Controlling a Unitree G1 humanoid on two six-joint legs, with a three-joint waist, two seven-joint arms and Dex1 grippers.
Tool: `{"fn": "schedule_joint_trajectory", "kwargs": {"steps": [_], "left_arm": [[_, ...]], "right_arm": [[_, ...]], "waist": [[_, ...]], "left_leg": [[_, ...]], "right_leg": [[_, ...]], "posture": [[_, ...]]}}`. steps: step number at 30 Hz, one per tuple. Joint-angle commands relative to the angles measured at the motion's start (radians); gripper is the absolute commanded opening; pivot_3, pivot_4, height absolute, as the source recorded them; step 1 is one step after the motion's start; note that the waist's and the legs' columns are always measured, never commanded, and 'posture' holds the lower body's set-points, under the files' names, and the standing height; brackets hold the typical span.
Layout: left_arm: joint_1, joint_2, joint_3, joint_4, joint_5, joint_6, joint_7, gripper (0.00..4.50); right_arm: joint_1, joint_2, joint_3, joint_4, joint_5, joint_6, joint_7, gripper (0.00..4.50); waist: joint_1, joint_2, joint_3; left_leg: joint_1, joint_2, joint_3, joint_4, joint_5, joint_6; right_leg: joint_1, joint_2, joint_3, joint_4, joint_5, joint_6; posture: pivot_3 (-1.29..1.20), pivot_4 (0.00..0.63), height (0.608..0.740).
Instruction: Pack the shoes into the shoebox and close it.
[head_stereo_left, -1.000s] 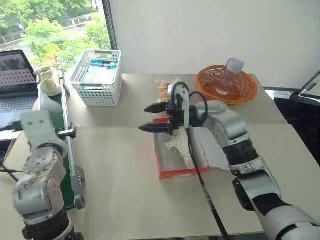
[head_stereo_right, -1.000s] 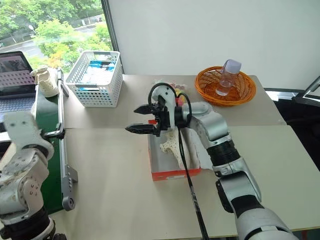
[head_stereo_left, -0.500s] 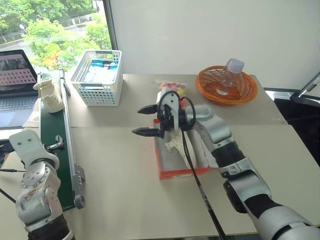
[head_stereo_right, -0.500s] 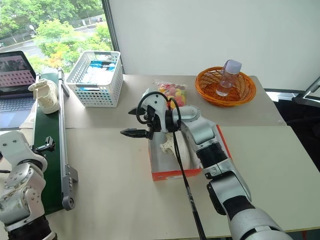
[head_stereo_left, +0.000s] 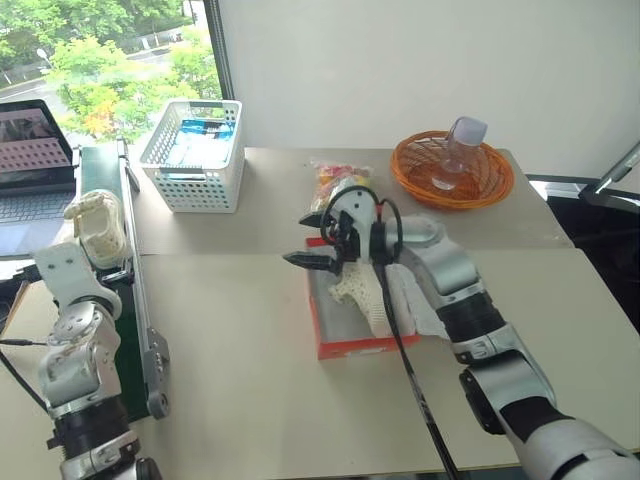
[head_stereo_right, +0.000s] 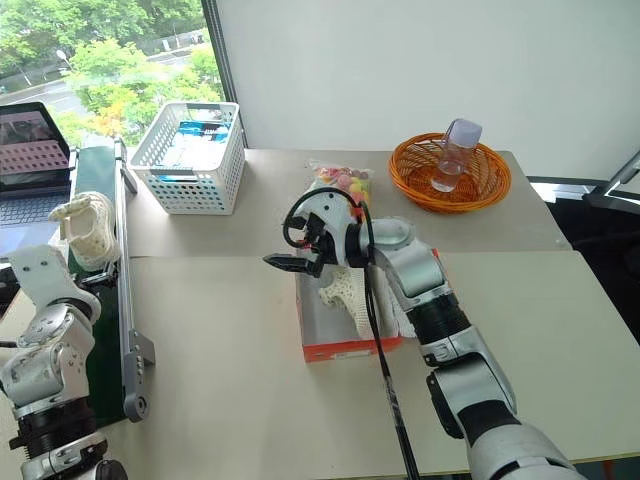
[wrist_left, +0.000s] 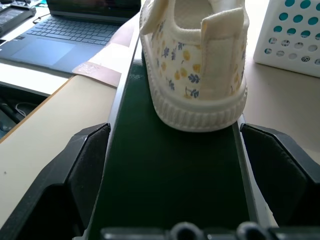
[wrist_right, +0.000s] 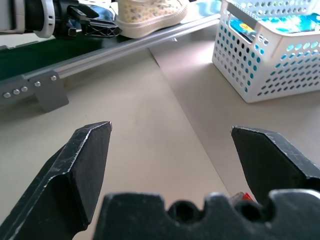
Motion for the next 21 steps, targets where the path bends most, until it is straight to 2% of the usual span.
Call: {"fn": "schedule_joint_trajectory", "kwargs": {"steps": [1,9,18,21], "left_arm": [[-0.029,0.016,-0.003,0.034,-0.004,-0.045,0.0,4.47],[-0.073,-0.012,-0.018,0.13,-0.033,-0.013,0.014,4.47],[-0.083,-0.007,-0.024,0.13,-0.039,-0.023,0.029,4.47],[-0.088,-0.009,-0.015,0.125,-0.053,-0.045,0.027,3.8]], "right_arm": [[0.001,-0.014,-0.032,-0.068,0.012,0.018,-0.011,4.5],[0.011,-0.037,-0.043,-0.102,0.018,0.05,-0.029,4.5],[0.012,-0.039,-0.037,-0.106,0.015,0.059,-0.028,4.5],[0.009,-0.036,-0.033,-0.102,0.011,0.055,-0.027,4.5]], "waist": [[0.0,0.0,0.0],[0.001,0.0,0.0],[0.001,0.0,0.0],[0.002,0.0,0.0]], "left_leg": [[0.0,0.0,0.0,0.0,0.0,0.0],[0.004,0.0,0.0,0.0,0.001,-0.002],[0.004,0.0,0.0,0.0,0.001,-0.002],[0.004,0.0,0.0,0.0,0.001,-0.002]], "right_leg": [[0.0,0.0,0.0,0.0,0.0,0.0],[0.002,0.0,0.0,0.002,0.0,-0.001],[0.002,0.0,0.0,0.002,0.0,-0.001],[0.002,0.0,0.0,0.002,0.0,-0.001]], "posture": [[0.0,0.15,0.74],[0.0,0.15,0.74],[0.0,0.15,0.74],[0.0,0.15,0.74]]}}
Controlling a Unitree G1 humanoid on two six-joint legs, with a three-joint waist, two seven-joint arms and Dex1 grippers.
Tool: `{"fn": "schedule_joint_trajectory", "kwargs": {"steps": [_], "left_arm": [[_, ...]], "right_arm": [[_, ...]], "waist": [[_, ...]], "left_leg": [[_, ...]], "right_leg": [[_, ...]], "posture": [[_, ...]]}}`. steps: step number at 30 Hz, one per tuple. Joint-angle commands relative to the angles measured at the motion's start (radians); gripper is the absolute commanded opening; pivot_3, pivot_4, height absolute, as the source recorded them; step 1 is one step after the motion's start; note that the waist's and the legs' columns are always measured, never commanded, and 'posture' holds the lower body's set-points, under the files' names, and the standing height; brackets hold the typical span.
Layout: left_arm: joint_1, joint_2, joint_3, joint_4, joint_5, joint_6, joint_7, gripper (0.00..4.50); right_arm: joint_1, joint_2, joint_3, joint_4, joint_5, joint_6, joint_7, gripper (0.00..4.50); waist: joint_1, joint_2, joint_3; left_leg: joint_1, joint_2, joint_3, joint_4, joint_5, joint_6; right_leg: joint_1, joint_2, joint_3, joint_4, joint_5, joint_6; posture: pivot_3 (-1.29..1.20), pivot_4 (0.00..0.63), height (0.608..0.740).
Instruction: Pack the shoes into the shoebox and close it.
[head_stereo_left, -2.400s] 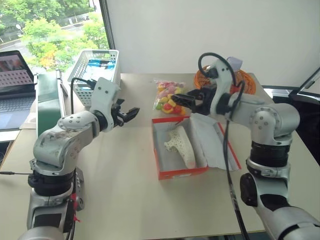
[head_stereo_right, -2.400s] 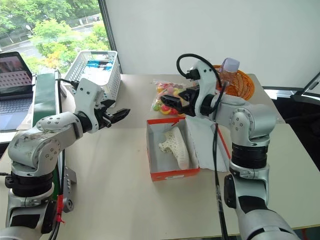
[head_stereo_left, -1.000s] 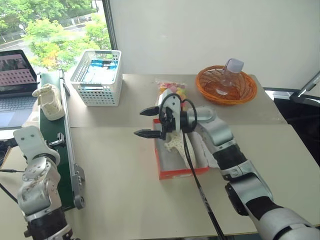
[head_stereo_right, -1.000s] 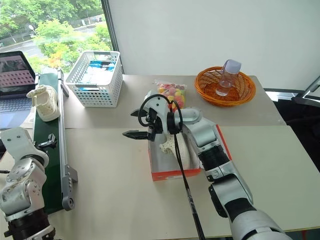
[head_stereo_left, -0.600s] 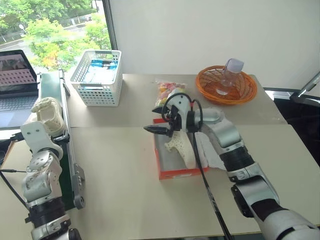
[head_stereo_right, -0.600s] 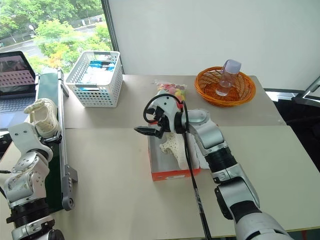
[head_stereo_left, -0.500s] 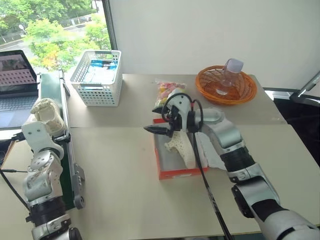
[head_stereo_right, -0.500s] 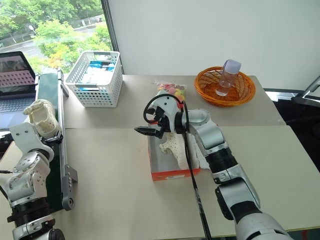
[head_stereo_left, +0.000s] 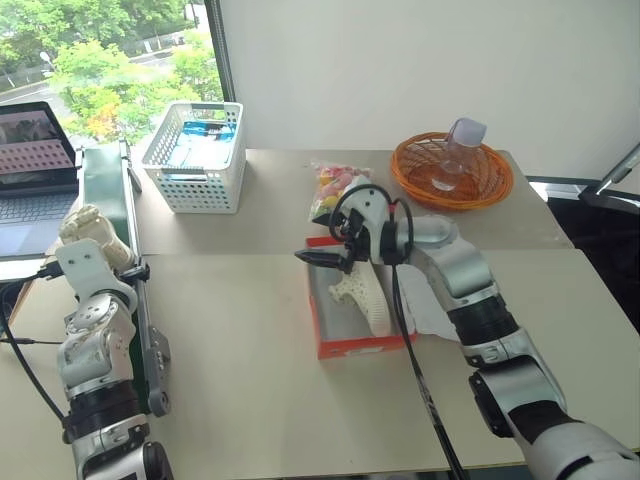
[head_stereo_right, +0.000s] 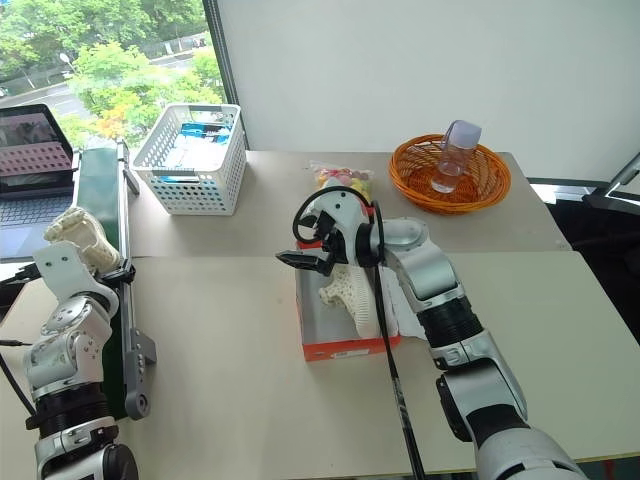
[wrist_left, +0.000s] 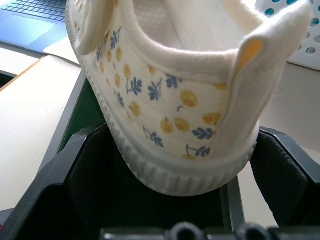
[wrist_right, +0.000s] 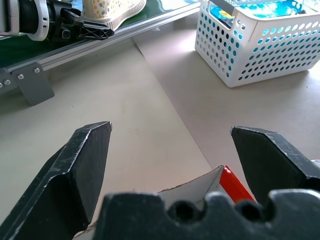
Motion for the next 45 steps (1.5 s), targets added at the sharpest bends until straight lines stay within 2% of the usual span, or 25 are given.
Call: {"fn": "schedule_joint_trajectory", "kwargs": {"steps": [1,2,3,9,20,23,25,27,34,40,45], "left_arm": [[-0.016,0.007,-0.007,0.001,-0.008,-0.032,-0.003,3.37],[-0.018,0.012,-0.015,-0.003,-0.002,-0.037,-0.003,3.27],[-0.021,0.017,-0.021,-0.004,0.004,-0.044,-0.002,3.0],[-0.029,0.053,-0.076,-0.017,0.06,-0.102,0.001,2.69],[-0.113,0.115,-0.248,-0.207,0.224,-0.369,-0.002,2.69],[-0.182,0.064,-0.335,-0.285,0.123,-0.347,-0.12,2.69],[-0.192,0.028,-0.398,-0.35,-0.007,-0.279,-0.248,2.69],[-0.19,0.017,-0.468,-0.414,-0.073,-0.21,-0.333,2.69],[-0.229,-0.03,-0.469,-0.461,-0.226,-0.066,-0.373,2.69],[-0.264,-0.052,-0.457,-0.444,-0.284,-0.028,-0.377,2.69],[-0.245,-0.049,-0.52,-0.455,-0.272,-0.015,-0.404,2.69]], "right_arm": [[-0.013,-0.001,-0.021,-0.035,0.007,-0.009,-0.002,4.5],[-0.013,0.0,-0.02,-0.034,0.006,-0.01,-0.002,4.5],[-0.015,0.001,-0.019,-0.032,0.005,-0.011,-0.003,4.5],[-0.017,0.006,-0.017,-0.026,0.002,-0.013,-0.007,4.5],[-0.022,0.023,-0.071,-0.029,0.054,0.036,-0.029,4.5],[-0.074,0.098,-0.235,-0.014,0.219,0.187,-0.107,4.5],[-0.125,0.14,-0.362,0.02,0.329,0.286,-0.188,4.5],[-0.174,0.163,-0.476,0.069,0.42,0.354,-0.265,4.5],[-0.25,0.184,-0.7,0.131,0.642,0.494,-0.444,4.5],[-0.242,0.193,-0.745,0.103,0.726,0.546,-0.551,4.5],[-0.228,0.197,-0.746,0.078,0.768,0.551,-0.596,4.5]], "waist": [[0.0,0.0,0.0],[0.002,0.0,0.0],[0.002,0.0,0.0],[0.001,0.0,0.0],[0.004,-0.002,0.001],[0.006,-0.002,0.001],[0.007,-0.002,0.001],[0.008,-0.002,0.001],[-0.016,-0.001,0.001],[-0.018,-0.001,0.001],[-0.017,-0.001,0.001]], "left_leg": [[0.0,0.0,0.0,0.0,0.0,0.0],[0.0,0.0,0.0,0.0,0.0,0.0],[0.0,0.0,0.0,0.0,0.0,0.0],[-0.001,0.0,0.0,0.0,-0.001,-0.002],[-0.005,0.0,0.0,-0.005,0.0,-0.001],[-0.005,0.0,0.0,-0.005,0.0,-0.001],[-0.005,0.0,0.0,-0.005,0.0,-0.001],[-0.005,0.0,0.0,-0.005,0.001,0.0],[-0.004,0.0,0.0,-0.006,0.001,0.0],[-0.004,-0.001,-0.001,-0.006,0.001,0.001],[-0.005,-0.001,-0.001,-0.006,0.001,0.001]], "right_leg": [[0.0,0.0,0.0,0.0,0.0,0.0],[0.0,0.0,0.0,0.0,0.0,0.0],[0.0,0.0,0.0,0.0,0.0,0.0],[0.0,0.0,0.0,-0.001,0.0,0.0],[-0.004,0.0,0.0,-0.005,0.0,0.0],[-0.003,0.0,0.0,-0.005,0.0,0.0],[-0.003,0.0,0.0,-0.005,0.0,0.0],[-0.003,0.0,0.0,-0.005,0.001,0.0],[-0.003,0.001,0.001,-0.005,0.0,0.0],[-0.003,0.001,0.001,-0.005,0.0,0.001],[-0.003,0.001,0.001,-0.005,0.0,0.001]], "posture": [[0.0,0.15,0.74],[0.0,0.15,0.74],[0.0,0.15,0.74],[0.0,0.15,0.74],[0.0,0.15,0.74],[0.0,0.15,0.74],[0.0,0.15,0.74],[0.0,0.15,0.74],[0.0,0.15,0.74],[0.0,0.15,0.74],[0.0,0.15,0.74]]}}
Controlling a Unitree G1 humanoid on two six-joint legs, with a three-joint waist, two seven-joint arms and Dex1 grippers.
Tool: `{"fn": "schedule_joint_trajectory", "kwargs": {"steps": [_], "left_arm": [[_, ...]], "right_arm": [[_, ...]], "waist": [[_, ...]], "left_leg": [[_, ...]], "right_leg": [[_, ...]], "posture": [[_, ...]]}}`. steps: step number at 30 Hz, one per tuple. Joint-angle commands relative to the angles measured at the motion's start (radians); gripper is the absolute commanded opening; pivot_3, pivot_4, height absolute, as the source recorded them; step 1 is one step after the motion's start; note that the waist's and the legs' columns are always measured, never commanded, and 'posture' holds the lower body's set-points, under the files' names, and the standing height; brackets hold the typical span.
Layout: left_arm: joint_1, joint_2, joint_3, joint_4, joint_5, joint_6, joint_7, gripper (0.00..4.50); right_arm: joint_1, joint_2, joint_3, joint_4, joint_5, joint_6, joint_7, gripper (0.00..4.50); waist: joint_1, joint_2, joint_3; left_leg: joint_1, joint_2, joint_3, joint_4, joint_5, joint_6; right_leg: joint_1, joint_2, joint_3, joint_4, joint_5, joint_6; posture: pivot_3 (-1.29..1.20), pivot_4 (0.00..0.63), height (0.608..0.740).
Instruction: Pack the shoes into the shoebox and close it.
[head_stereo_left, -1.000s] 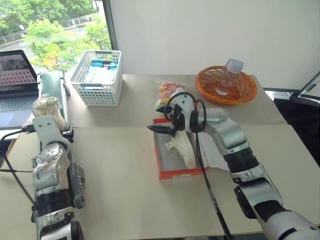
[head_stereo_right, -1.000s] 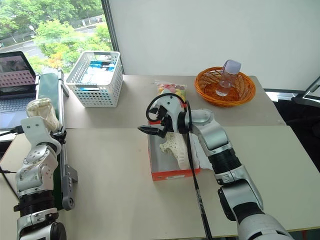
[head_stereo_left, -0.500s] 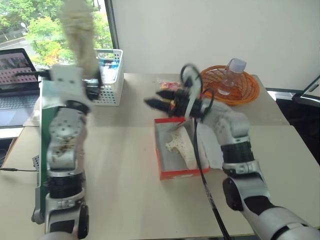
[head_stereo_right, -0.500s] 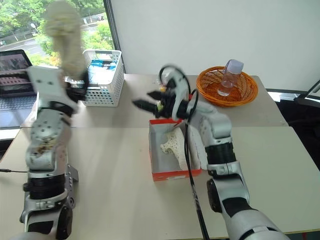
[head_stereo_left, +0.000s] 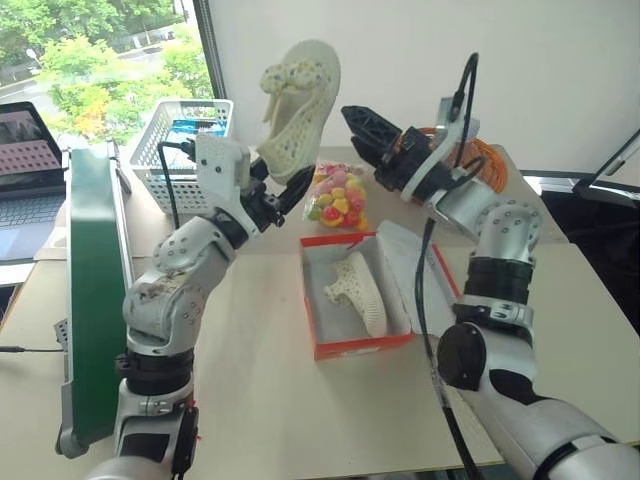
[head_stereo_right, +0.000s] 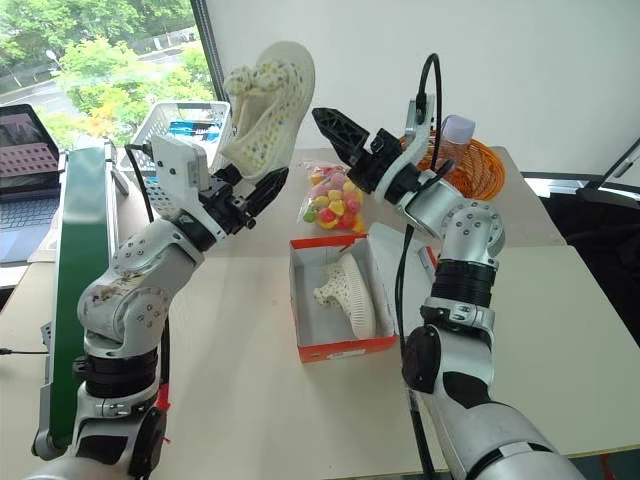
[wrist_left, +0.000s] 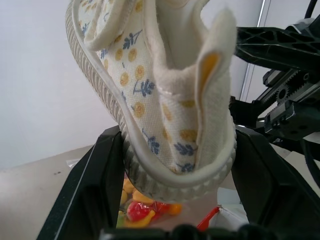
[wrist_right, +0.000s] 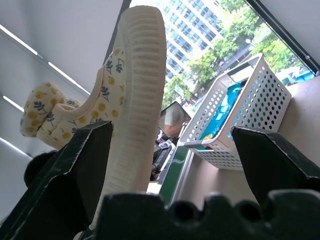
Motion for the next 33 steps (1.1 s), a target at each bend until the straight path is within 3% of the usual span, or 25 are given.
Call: {"fn": "schedule_joint_trajectory", "kwargs": {"steps": [1,14,19,25,28,29,30,31,33], "left_arm": [[-0.002,-0.004,-0.034,-0.045,-0.005,-0.002,-0.021,2.69],[0.021,-0.041,-0.118,-0.054,-0.023,0.021,-0.057,2.69],[0.012,-0.037,-0.117,-0.047,-0.022,0.021,-0.064,2.69],[0.032,-0.006,-0.108,-0.064,-0.036,0.069,-0.079,2.69],[0.036,0.006,-0.101,-0.068,-0.03,0.08,-0.08,2.69],[0.039,0.014,-0.089,-0.068,-0.038,0.084,-0.085,3.54],[0.043,0.033,-0.081,-0.072,-0.042,0.088,-0.101,3.77],[0.044,0.053,-0.069,-0.074,-0.04,0.092,-0.108,4.28],[0.039,0.082,-0.047,-0.074,-0.052,0.111,-0.121,4.5]], "right_arm": [[-0.011,0.0,-0.016,-0.063,0.064,0.0,-0.029,4.5],[-0.002,-0.011,0.035,-0.062,0.072,-0.003,-0.045,4.5],[0.011,-0.01,0.045,-0.071,0.078,0.009,-0.041,3.11],[0.017,-0.023,0.045,-0.076,0.086,0.014,-0.039,1.0],[0.016,-0.027,0.047,-0.073,0.086,0.012,-0.038,0.59],[0.015,-0.028,0.047,-0.073,0.086,0.011,-0.038,0.55],[0.013,-0.031,0.049,-0.071,0.083,0.008,-0.037,0.54],[0.009,-0.034,0.05,-0.068,0.081,0.004,-0.036,0.51],[0.002,-0.041,0.054,-0.06,0.077,-0.005,-0.03,0.48]], "waist": [[0.0,0.0,0.0],[0.0,0.0,0.0],[0.0,0.0,0.0],[-0.001,0.0,0.0],[-0.003,0.0,0.0],[-0.004,0.0,0.0],[-0.004,0.0,0.0],[-0.006,0.0,0.0],[-0.008,0.0,0.0]], "left_leg": [[0.0,0.0,0.0,0.0,0.0,0.0],[0.0,0.0,0.0,0.0,0.0,0.0],[0.0,0.0,0.0,0.0,0.0,0.0],[0.0,0.0,0.0,0.0,0.0,0.0],[0.0,0.0,0.0,0.0,0.0,0.0],[0.0,0.0,0.0,0.0,0.0,0.0],[0.0,0.0,0.0,0.0,0.0,0.0],[0.0,0.0,0.0,0.0,0.0,0.0],[0.0,0.0,0.0,0.0,0.0,0.0]], "right_leg": [[0.0,0.0,0.0,0.0,0.0,0.0],[0.0,0.0,0.0,0.0,0.0,0.0],[0.0,0.0,0.0,0.0,0.0,0.0],[0.0,0.0,0.0,0.0,0.0,0.0],[0.0,0.0,0.0,0.0,0.0,0.0],[0.0,0.0,0.0,0.0,0.0,0.0],[0.0,0.0,0.0,0.0,0.0,0.0],[0.0,0.0,0.0,0.0,0.0,0.0],[0.0,0.0,0.0,0.0,0.0,0.0]], "posture": [[0.0,0.15,0.74],[0.0,0.15,0.74],[0.0,0.15,0.74],[0.0,0.15,0.74],[0.0,0.15,0.74],[0.0,0.15,0.74],[0.0,0.15,0.74],[0.0,0.15,0.74],[0.0,0.15,0.74]]}}
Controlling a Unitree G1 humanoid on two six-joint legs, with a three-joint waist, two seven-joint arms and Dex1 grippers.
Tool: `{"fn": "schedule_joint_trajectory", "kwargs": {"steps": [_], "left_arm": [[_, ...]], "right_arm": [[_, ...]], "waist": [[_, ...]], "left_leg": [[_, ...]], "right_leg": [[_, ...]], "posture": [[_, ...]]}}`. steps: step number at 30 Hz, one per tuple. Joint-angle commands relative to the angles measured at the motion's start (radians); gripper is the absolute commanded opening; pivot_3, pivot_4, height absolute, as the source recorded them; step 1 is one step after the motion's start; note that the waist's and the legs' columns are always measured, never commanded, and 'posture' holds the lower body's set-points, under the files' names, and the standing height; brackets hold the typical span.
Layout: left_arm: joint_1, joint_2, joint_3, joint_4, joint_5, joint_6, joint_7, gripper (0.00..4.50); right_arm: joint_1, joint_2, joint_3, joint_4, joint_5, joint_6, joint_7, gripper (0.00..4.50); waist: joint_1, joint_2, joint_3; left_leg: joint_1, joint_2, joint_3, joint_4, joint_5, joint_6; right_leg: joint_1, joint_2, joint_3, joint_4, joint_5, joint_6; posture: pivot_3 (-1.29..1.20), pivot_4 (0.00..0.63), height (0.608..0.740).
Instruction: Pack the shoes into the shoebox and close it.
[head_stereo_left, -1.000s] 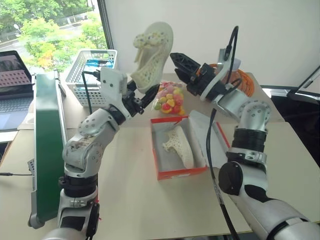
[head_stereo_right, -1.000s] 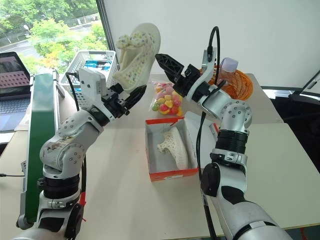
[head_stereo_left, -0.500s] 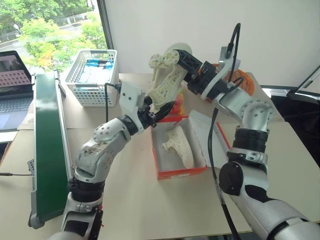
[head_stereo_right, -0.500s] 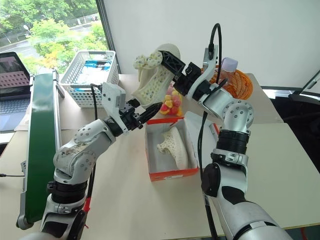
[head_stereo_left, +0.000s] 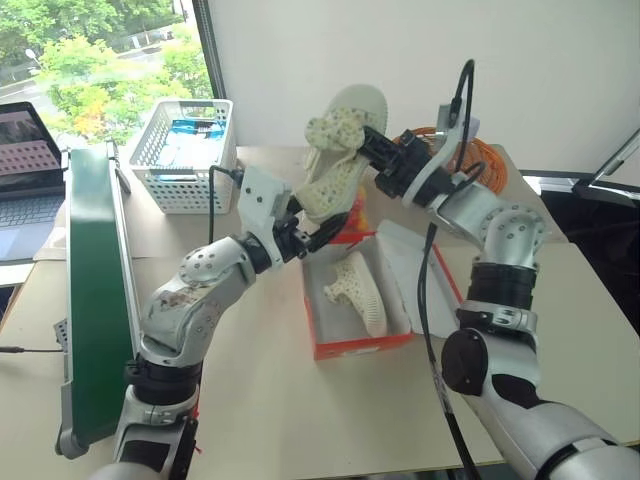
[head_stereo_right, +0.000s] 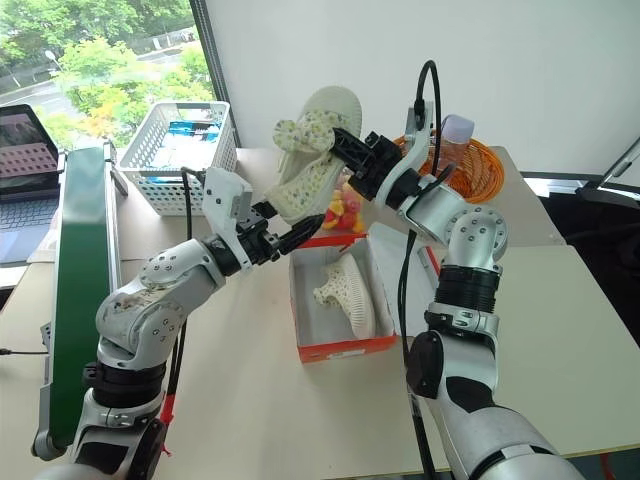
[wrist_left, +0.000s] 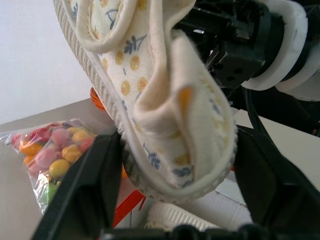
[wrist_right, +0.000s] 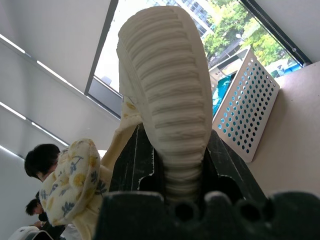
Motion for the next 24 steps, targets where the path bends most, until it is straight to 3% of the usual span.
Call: {"fn": "schedule_joint_trajectory", "kwargs": {"steps": [1,7,12,16,20,24], "left_arm": [[-0.012,0.045,0.055,-0.041,-0.033,0.019,-0.03,4.5],[-0.021,0.135,0.086,-0.039,-0.058,0.054,-0.074,4.5],[-0.013,0.172,0.109,0.011,-0.034,0.017,-0.083,4.5],[-0.001,0.178,0.099,0.015,-0.018,0.001,-0.094,4.5],[0.002,0.179,0.087,0.011,0.0,-0.009,-0.093,4.5],[0.033,0.208,0.05,-0.027,0.017,-0.007,-0.131,4.5]], "right_arm": [[-0.036,-0.022,-0.005,-0.031,0.027,-0.017,0.024,0.47],[-0.064,-0.06,0.007,-0.03,0.005,-0.003,-0.022,0.46],[-0.062,-0.143,0.074,-0.103,0.057,0.239,-0.047,0.46],[0.046,-0.222,0.221,-0.175,-0.065,0.251,-0.008,0.46],[0.056,-0.195,0.157,-0.113,-0.002,0.33,-0.005,0.46],[0.099,-0.197,0.203,-0.08,-0.056,0.347,0.024,0.46]], "waist": [[0.0,0.0,0.0],[-0.001,0.0,0.0],[0.001,0.0,0.0],[0.0,0.0,0.0],[-0.005,0.0,0.0],[-0.003,0.002,0.002]], "left_leg": [[0.0,0.0,0.0,0.0,0.0,0.0],[0.0,0.0,0.0,0.0,0.0,0.0],[0.0,0.0,0.0,0.0,0.0,0.0],[0.0,0.0,0.0,-0.002,0.0,0.0],[0.0,0.0,0.0,-0.002,0.0,0.0],[0.0,0.0,0.0,-0.002,0.001,0.001]], "right_leg": [[0.0,0.0,0.0,0.0,0.0,0.0],[0.0,0.0,0.0,0.0,0.0,0.0],[0.0,0.0,0.0,-0.001,0.0,0.0],[0.0,0.0,0.0,-0.002,0.0,0.0],[0.0,0.0,0.0,-0.002,0.0,0.0],[-0.001,0.0,0.001,-0.001,0.0,0.0]], "posture": [[0.0,0.15,0.74],[0.0,0.15,0.74],[0.0,0.15,0.74],[0.0,0.15,0.74],[0.0,0.15,0.74],[0.0,0.15,0.74]]}}
